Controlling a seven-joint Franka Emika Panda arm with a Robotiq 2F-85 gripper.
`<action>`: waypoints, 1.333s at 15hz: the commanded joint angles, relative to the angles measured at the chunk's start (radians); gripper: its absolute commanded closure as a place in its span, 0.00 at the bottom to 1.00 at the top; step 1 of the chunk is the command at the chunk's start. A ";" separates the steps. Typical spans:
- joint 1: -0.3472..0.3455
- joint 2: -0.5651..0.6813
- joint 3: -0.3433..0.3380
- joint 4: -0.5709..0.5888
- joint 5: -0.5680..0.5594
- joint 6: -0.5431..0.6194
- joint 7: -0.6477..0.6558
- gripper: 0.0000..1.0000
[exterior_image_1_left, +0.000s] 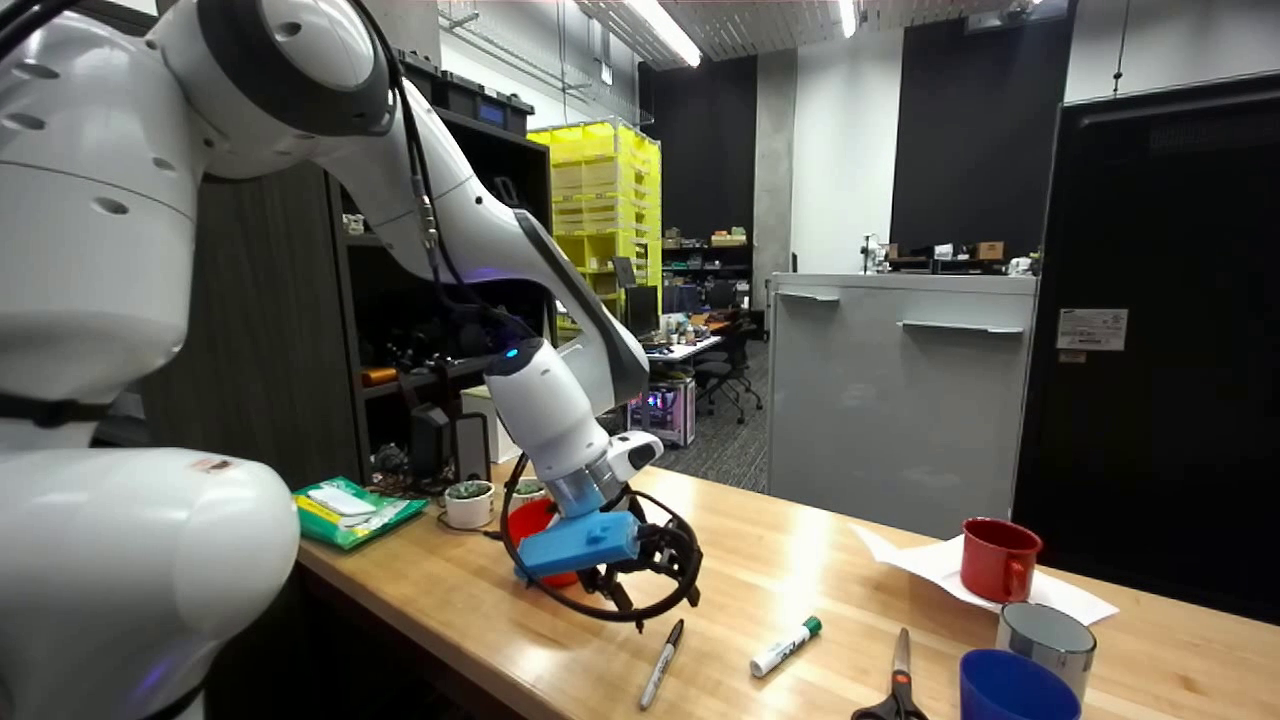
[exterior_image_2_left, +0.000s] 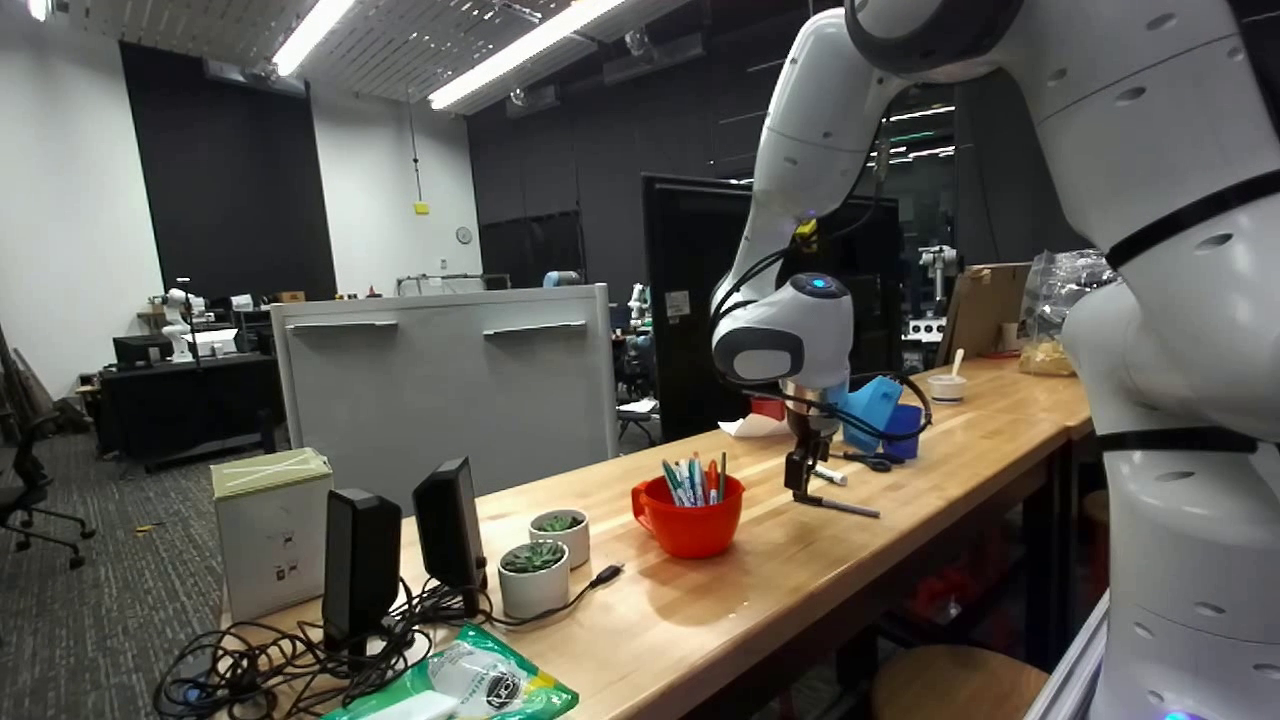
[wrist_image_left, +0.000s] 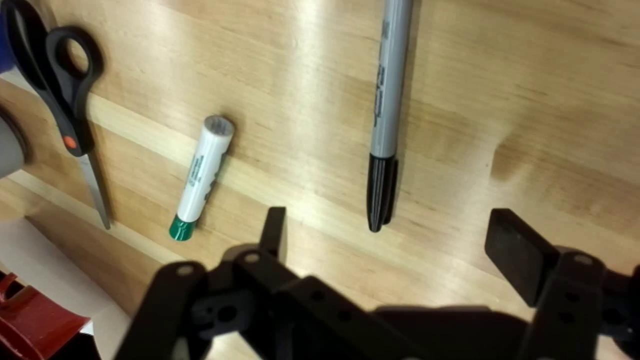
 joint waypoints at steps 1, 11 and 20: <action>0.023 -0.002 -0.013 -0.009 0.000 0.013 0.004 0.00; -0.003 -0.016 0.034 -0.004 -0.005 0.000 0.015 0.00; -0.093 -0.041 0.128 -0.010 -0.022 0.022 0.015 0.00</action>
